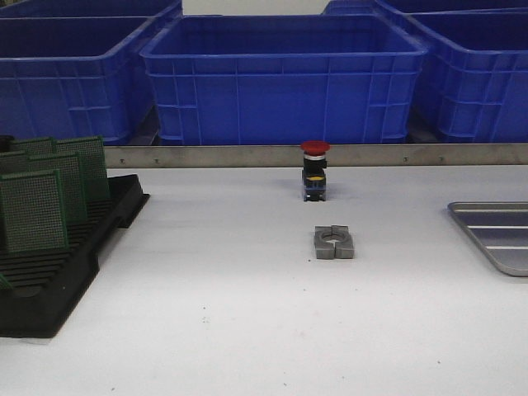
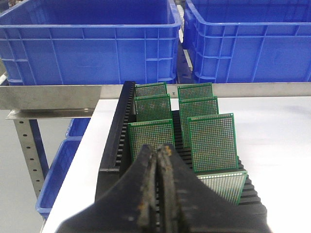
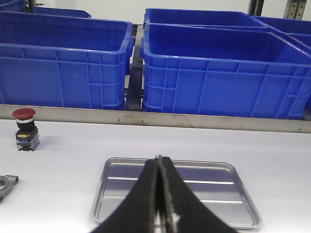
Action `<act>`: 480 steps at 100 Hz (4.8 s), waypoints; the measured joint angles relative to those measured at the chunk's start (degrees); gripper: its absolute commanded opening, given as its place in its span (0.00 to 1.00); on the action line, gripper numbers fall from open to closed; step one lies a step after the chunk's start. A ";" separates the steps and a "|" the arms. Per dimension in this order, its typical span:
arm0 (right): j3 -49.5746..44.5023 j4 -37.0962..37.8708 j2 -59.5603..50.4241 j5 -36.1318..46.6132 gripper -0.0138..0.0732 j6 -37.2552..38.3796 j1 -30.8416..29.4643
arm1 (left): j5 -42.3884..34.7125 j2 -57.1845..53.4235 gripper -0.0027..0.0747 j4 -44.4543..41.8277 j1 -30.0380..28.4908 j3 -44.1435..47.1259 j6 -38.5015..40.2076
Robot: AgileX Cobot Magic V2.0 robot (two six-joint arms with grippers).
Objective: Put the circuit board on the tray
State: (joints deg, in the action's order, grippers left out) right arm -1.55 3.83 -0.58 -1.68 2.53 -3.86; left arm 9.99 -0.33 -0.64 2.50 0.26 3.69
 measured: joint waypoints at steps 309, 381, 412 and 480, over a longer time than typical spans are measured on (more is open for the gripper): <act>0.00 0.00 0.00 0.00 0.09 0.00 0.00 | 41.03 85.94 0.24 18.16 4.34 -51.25 -84.69; 0.00 0.00 0.00 0.00 0.09 0.00 0.00 | 45.02 75.23 0.01 23.48 4.35 -53.94 -85.70; 0.00 0.00 0.00 0.00 0.09 0.00 0.00 | 47.32 74.90 0.01 46.97 5.73 -53.94 -85.61; 0.00 0.00 0.00 0.00 0.09 0.00 0.00 | 35.98 78.08 0.01 69.71 27.08 -53.94 -85.61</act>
State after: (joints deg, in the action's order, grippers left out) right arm -1.55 3.83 -0.58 -1.68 2.53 -3.86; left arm 45.97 77.74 69.08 29.58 -53.67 -81.92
